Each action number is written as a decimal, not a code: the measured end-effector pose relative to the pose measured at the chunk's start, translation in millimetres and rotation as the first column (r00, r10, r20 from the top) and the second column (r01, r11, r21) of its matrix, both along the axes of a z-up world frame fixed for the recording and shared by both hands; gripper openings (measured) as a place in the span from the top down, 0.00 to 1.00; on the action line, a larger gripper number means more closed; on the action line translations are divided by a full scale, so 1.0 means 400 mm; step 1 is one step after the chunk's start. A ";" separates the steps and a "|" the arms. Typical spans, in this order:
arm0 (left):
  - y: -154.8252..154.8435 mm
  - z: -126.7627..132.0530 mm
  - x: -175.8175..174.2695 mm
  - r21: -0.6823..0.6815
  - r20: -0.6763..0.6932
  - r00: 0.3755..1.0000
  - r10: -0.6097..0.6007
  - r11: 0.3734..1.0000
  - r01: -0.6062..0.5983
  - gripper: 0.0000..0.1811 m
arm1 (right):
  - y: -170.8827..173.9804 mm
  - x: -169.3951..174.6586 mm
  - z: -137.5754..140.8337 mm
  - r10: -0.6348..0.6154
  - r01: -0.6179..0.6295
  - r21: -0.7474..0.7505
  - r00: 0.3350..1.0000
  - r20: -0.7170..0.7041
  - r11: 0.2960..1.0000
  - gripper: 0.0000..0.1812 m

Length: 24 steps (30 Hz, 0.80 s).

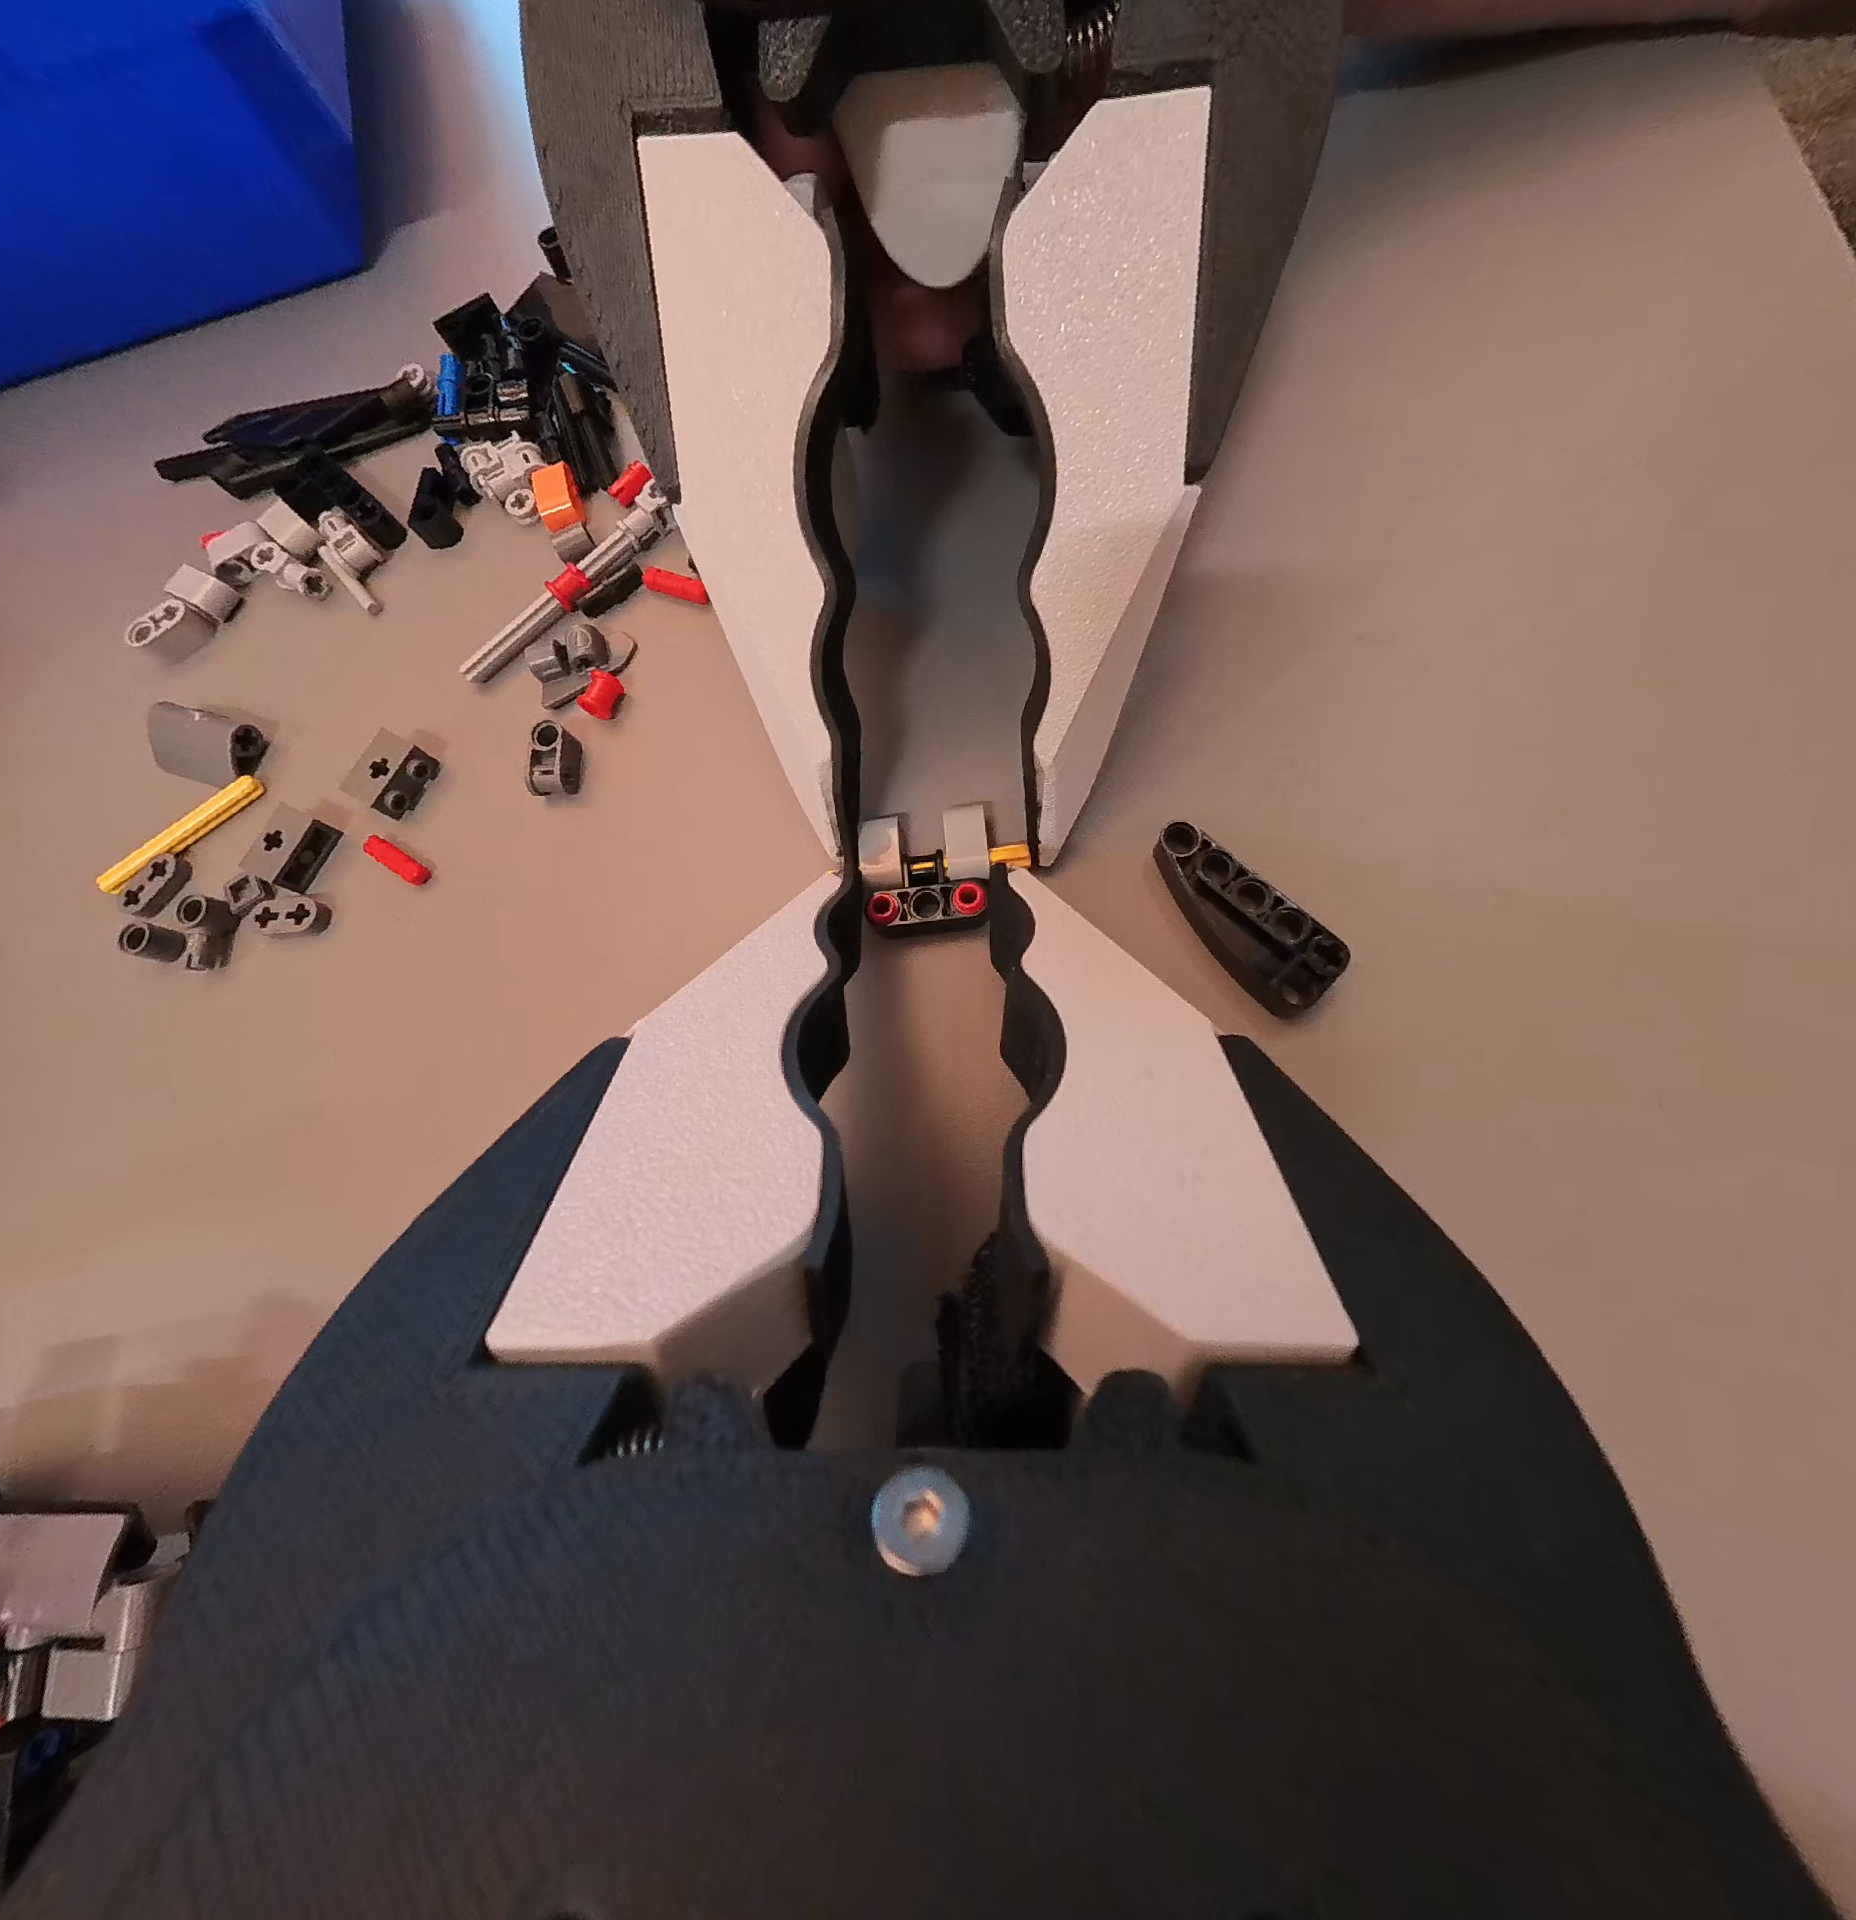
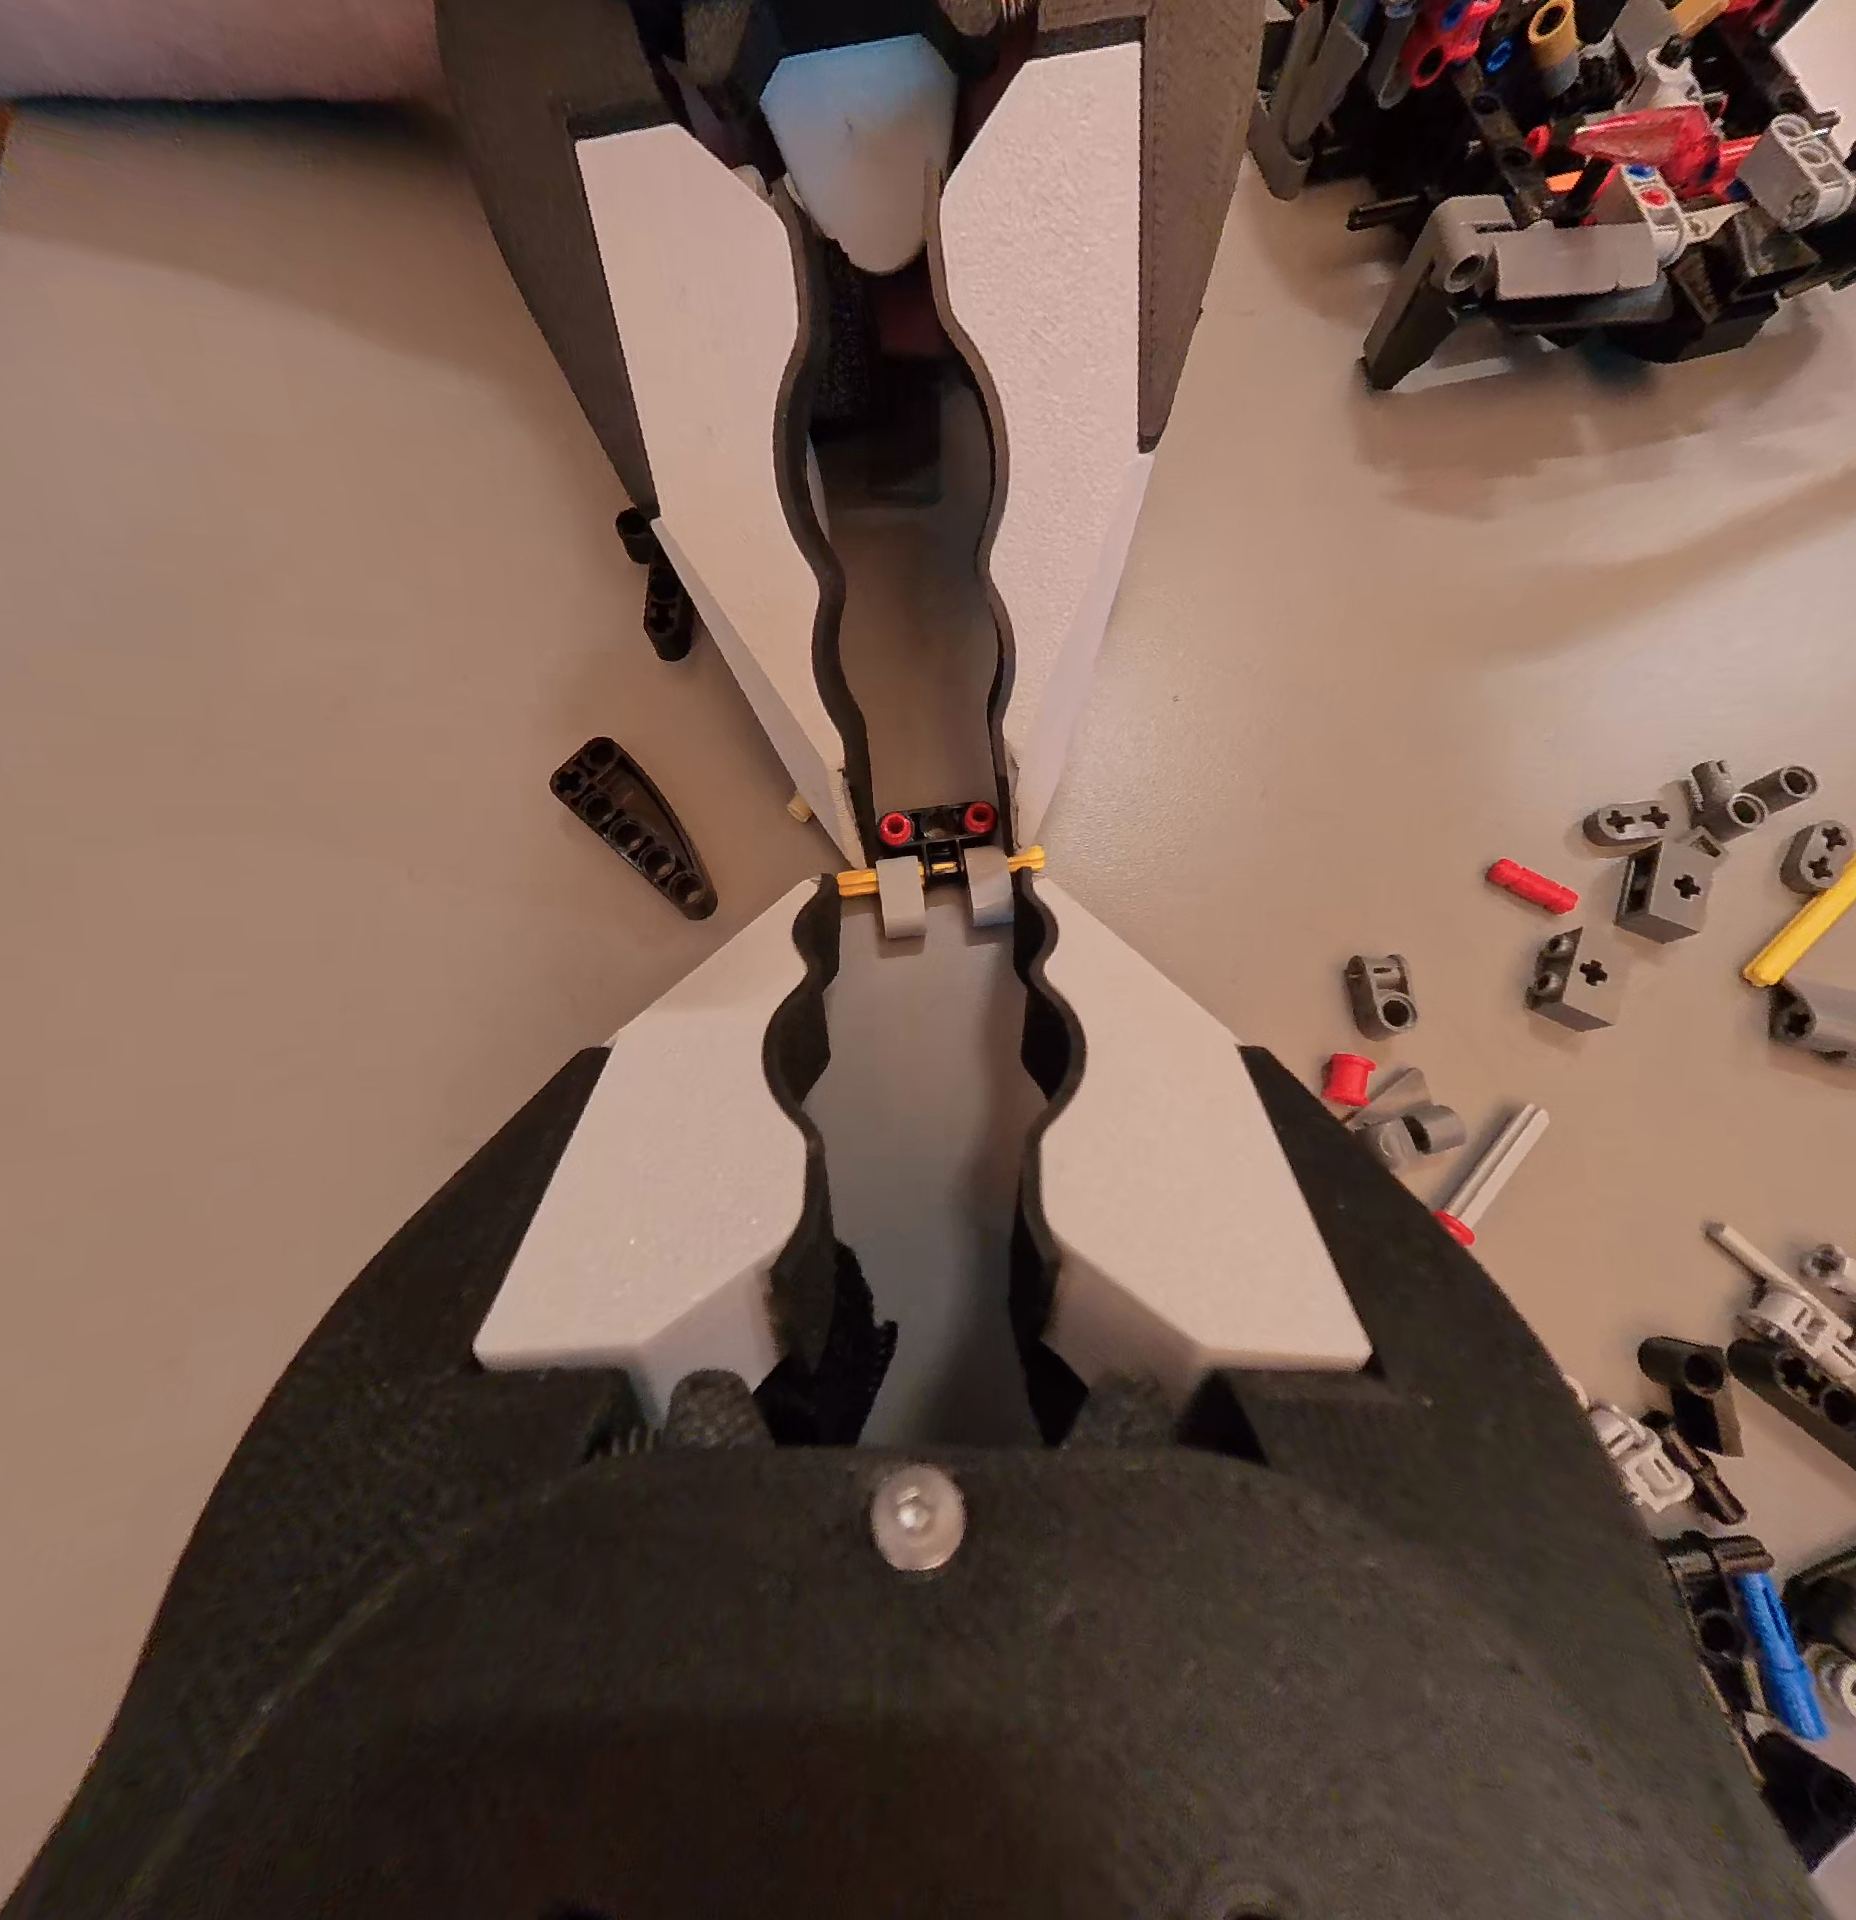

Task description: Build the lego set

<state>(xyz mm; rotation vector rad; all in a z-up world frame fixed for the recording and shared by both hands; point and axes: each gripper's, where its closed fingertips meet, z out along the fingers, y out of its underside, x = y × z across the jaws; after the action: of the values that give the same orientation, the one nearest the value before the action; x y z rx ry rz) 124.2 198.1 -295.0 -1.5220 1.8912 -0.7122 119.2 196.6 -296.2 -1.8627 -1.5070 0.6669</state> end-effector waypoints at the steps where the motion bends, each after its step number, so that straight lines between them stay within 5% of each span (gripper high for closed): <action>1: 0.000 0.000 0.000 0.004 0.000 1.000 -0.001 1.000 0.001 0.88 | -0.001 0.000 0.000 -0.002 0.002 -0.004 1.000 0.000 1.000 0.82; 24: 0.016 -0.005 0.004 0.045 -0.005 0.999 0.038 0.998 -0.038 0.87 | -0.014 0.047 -0.002 -0.226 0.226 0.007 0.968 0.106 0.974 0.87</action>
<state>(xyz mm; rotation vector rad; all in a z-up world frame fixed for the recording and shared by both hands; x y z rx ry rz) 125.8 204.5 -297.1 -1.5291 1.8650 -0.6455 138.0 191.1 -296.8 -2.0635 -1.3302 0.4717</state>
